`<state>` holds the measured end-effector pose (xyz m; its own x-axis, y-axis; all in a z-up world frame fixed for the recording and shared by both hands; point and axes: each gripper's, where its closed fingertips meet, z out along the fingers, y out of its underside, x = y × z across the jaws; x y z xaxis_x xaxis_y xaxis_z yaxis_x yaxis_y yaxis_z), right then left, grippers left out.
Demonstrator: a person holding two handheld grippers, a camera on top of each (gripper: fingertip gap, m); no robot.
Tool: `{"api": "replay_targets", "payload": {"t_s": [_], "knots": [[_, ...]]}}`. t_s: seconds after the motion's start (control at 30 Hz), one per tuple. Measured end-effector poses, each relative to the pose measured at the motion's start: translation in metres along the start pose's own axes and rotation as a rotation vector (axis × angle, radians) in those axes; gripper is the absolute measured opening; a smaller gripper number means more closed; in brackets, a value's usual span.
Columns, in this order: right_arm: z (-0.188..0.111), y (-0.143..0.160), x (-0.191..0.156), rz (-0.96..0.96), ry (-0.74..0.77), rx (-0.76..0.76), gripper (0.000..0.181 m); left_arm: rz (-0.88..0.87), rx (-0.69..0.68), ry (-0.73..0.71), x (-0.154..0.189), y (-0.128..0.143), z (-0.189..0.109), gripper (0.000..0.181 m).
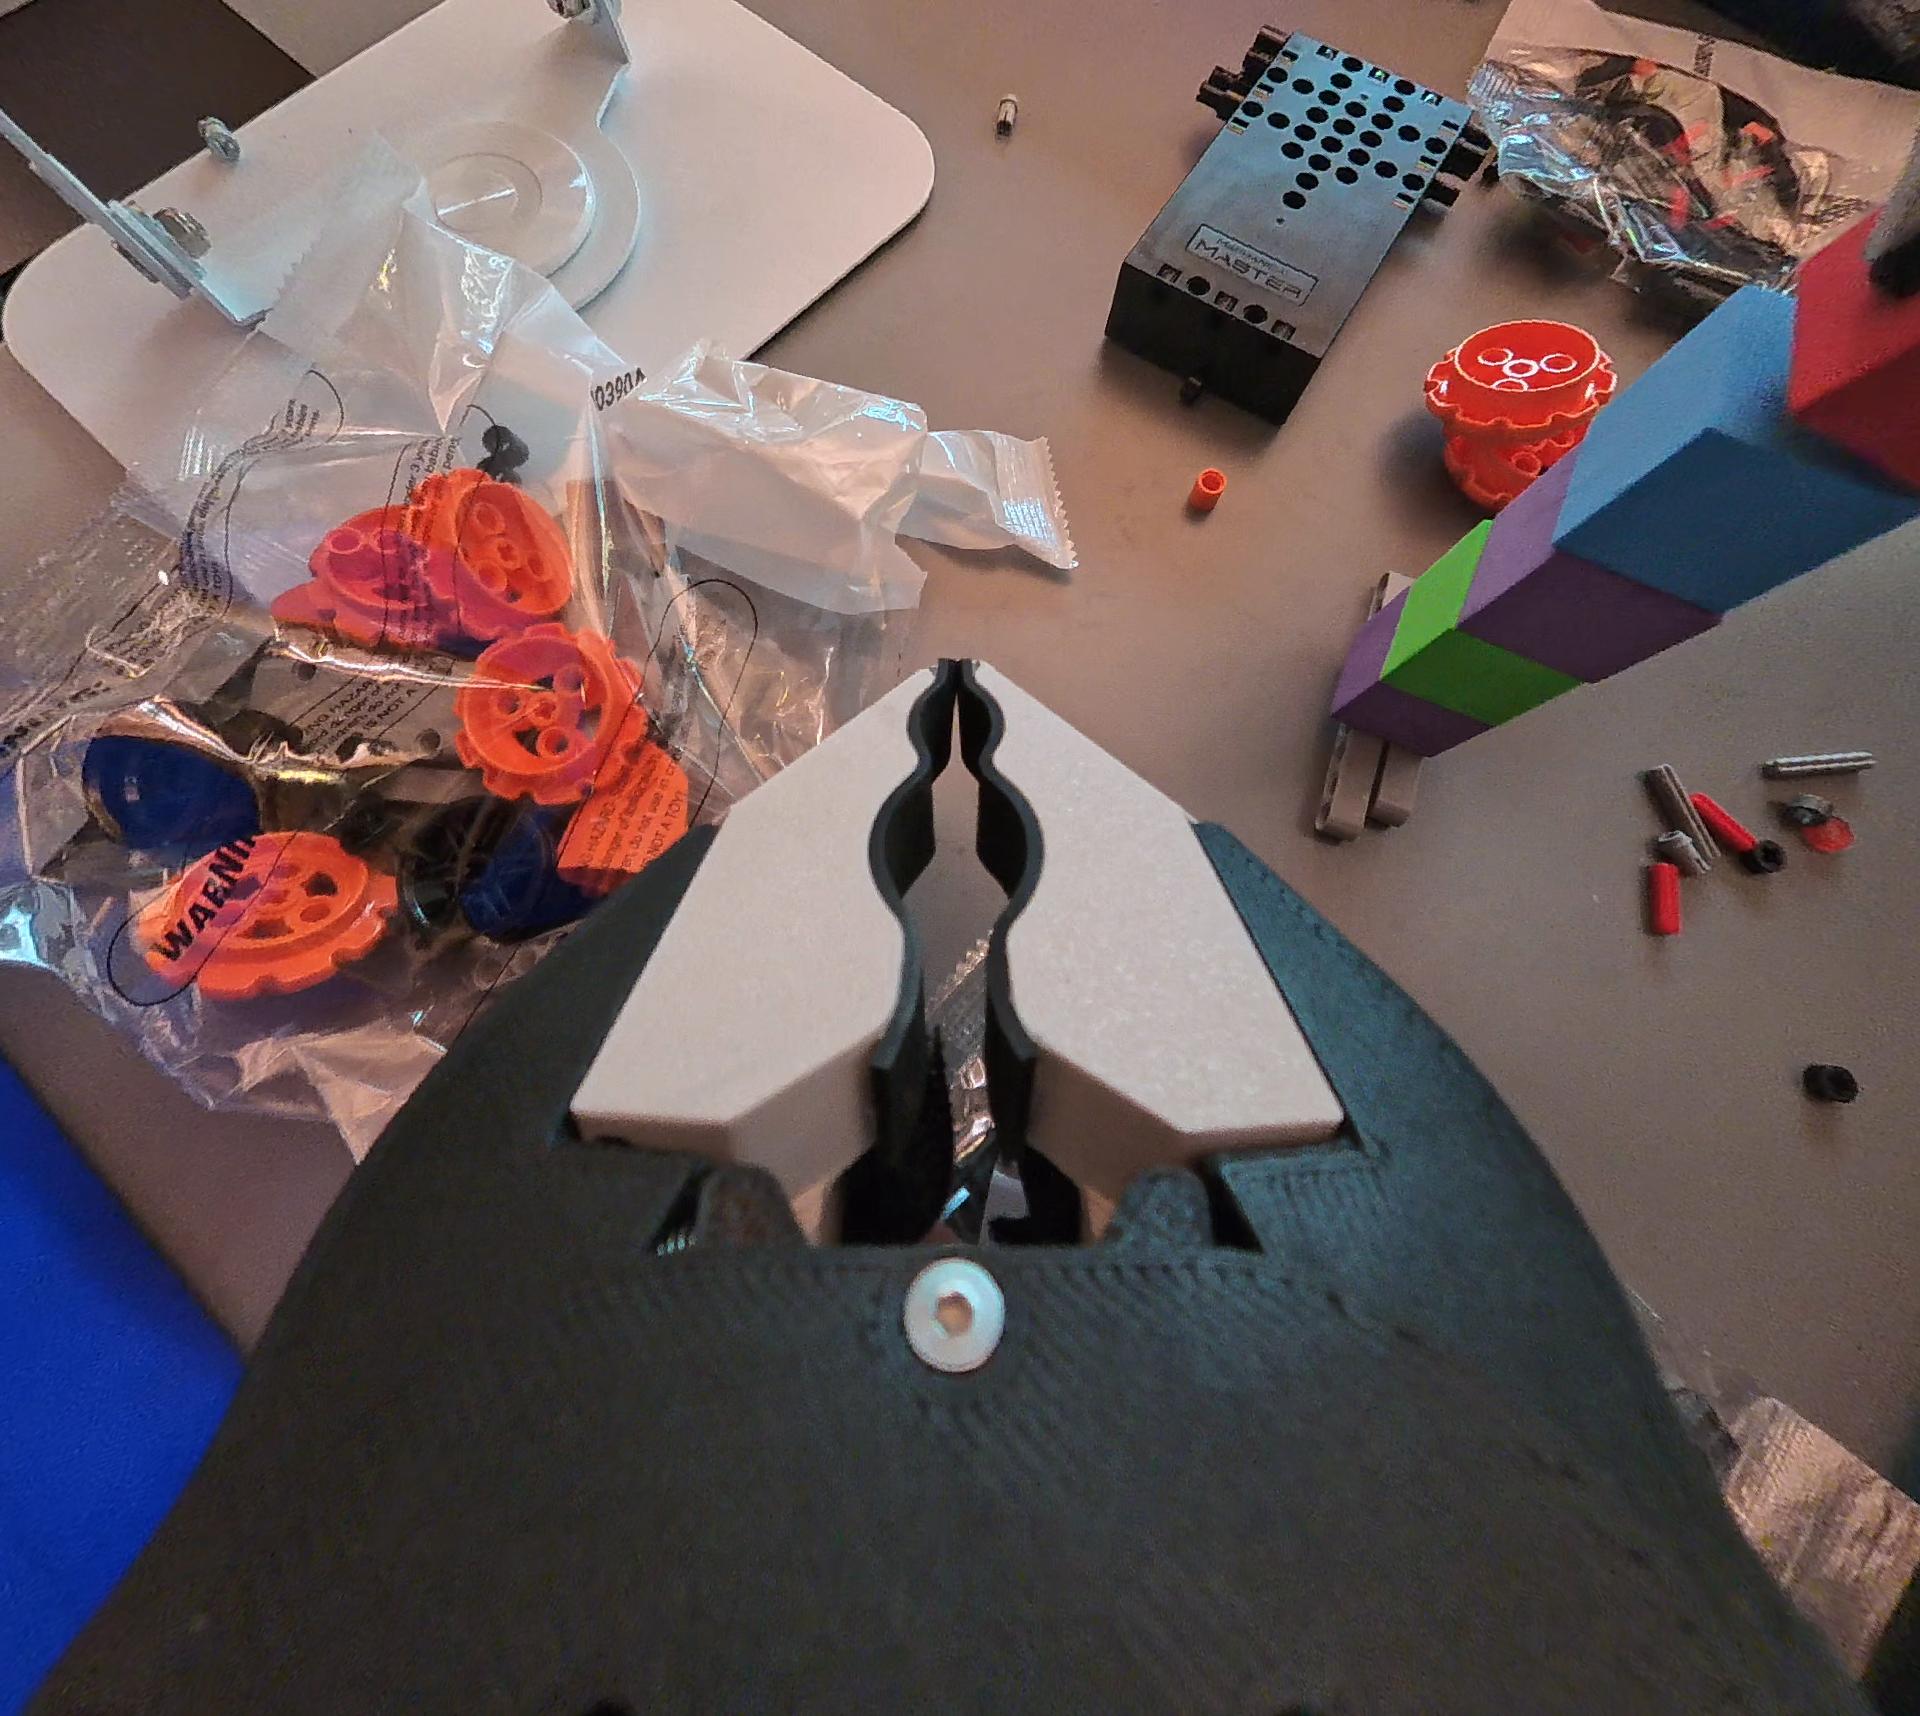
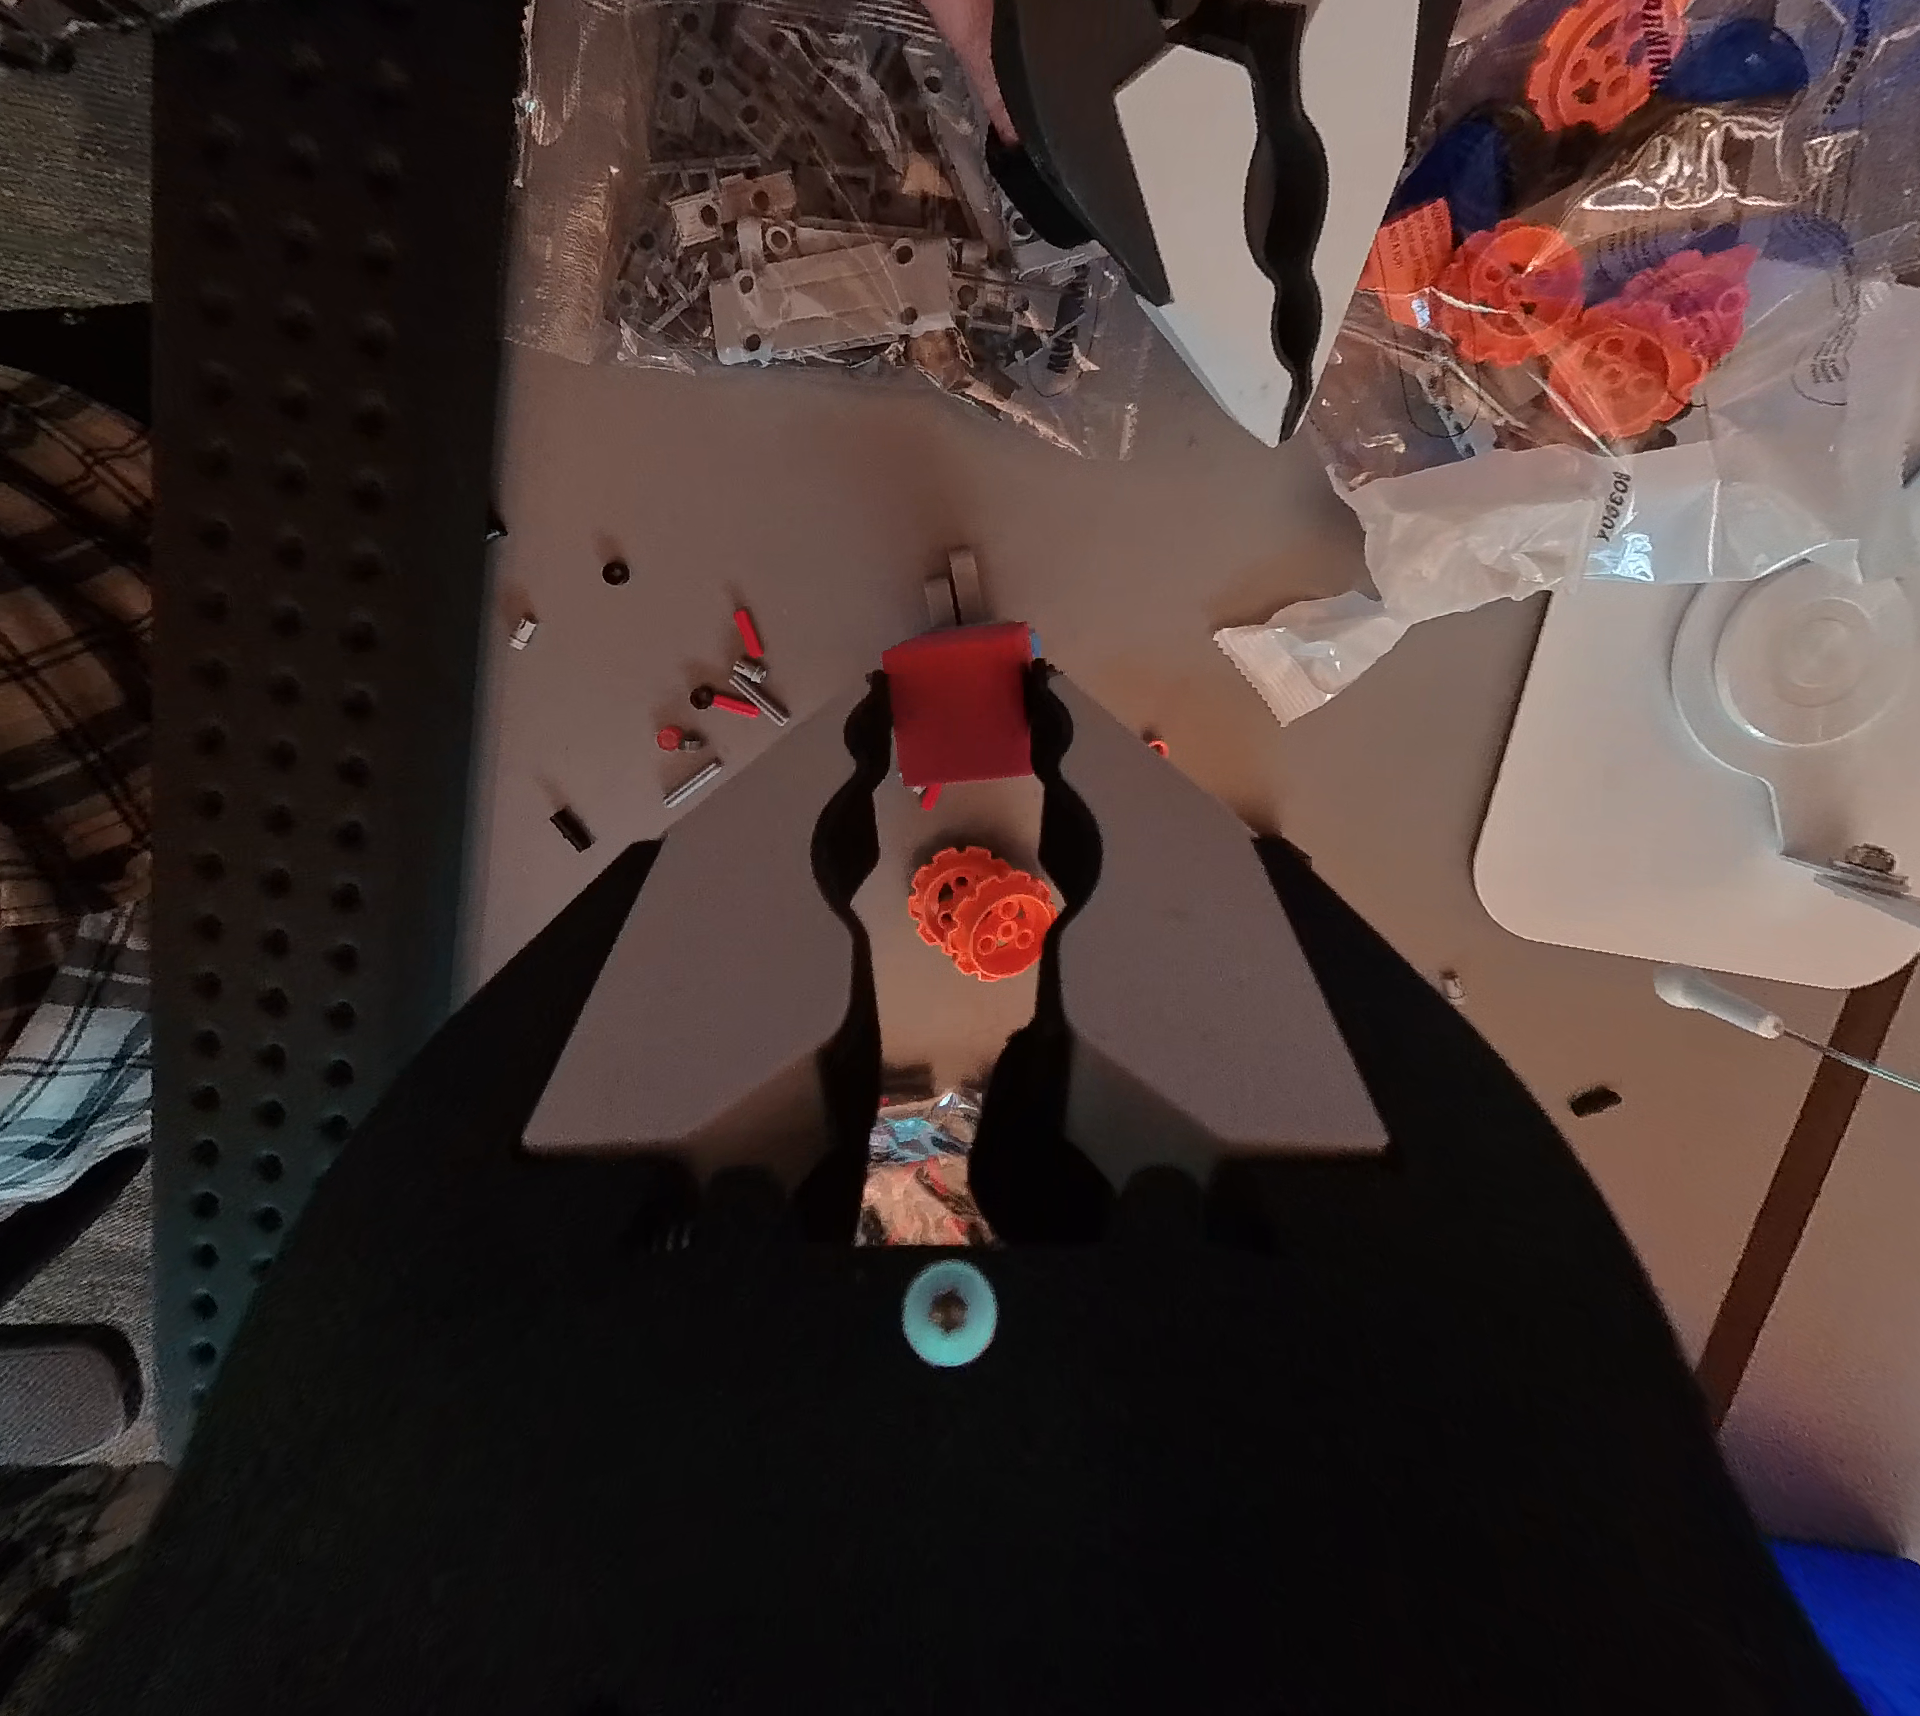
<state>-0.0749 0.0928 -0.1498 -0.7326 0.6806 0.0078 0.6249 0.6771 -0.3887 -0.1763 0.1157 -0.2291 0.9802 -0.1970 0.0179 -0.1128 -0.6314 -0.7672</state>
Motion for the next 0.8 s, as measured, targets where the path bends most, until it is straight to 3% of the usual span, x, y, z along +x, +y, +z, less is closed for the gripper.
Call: {"api": "replay_targets", "payload": {"t_s": [0.8], "knots": [[0.0033, 0.0025, 0.0023, 0.036, -0.026, -0.014, 0.025, -0.003, -0.003, 0.003, 0.0002, 0.0009, 0.0000, 0.000]]}}
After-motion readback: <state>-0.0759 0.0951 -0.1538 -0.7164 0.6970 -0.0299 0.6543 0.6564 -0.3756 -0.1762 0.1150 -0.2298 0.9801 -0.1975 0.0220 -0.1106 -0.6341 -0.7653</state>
